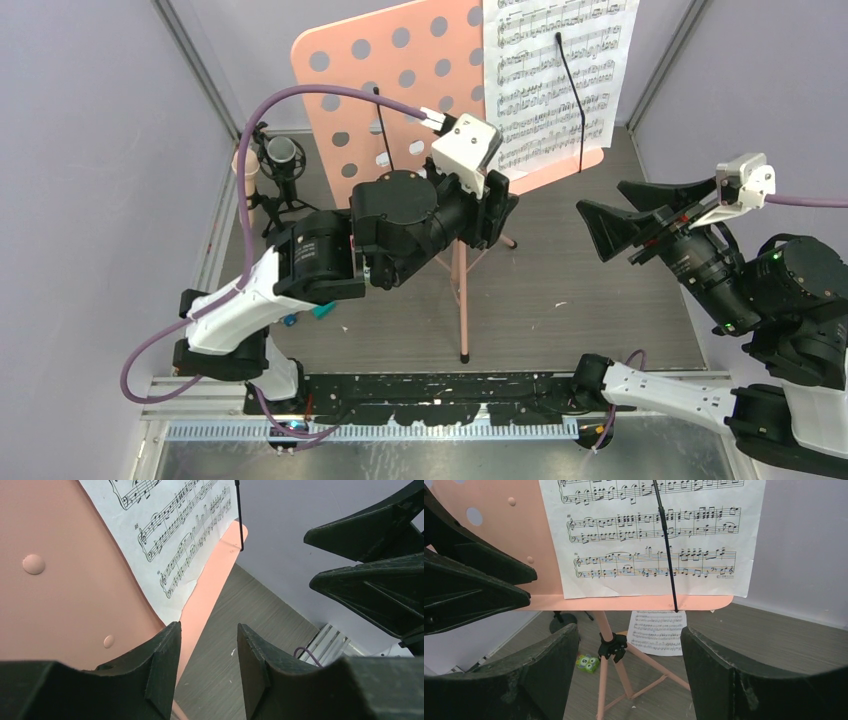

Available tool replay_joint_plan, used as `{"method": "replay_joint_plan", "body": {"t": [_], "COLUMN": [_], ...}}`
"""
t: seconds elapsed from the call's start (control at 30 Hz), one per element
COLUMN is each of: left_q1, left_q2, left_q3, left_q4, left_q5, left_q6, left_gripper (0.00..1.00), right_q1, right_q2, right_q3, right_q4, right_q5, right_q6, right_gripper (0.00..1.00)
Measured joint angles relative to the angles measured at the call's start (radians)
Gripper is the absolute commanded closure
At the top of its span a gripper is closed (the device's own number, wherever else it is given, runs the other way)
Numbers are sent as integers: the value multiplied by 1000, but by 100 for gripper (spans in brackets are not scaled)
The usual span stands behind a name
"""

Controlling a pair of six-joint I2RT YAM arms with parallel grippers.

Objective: Pack up the instrument practice props

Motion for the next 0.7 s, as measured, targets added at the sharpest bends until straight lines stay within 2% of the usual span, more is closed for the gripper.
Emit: {"method": "replay_joint_plan", "body": {"t": [0.37,0.7], "left_q1": [0,1], "left_q2": [0,-2], "left_q3": [-32,-53], "left_q4": [16,32], "left_q5": [-100,-145], "left_q6": [-27,-80], "left_gripper": [45,45], "right_q1": [0,0], "right_q2": [-5,-3], "right_q3": [-12,-12], "right_q4": [27,56], "right_q5": [29,34], "right_q6": [-16,-23], "right_gripper": [21,21]}}
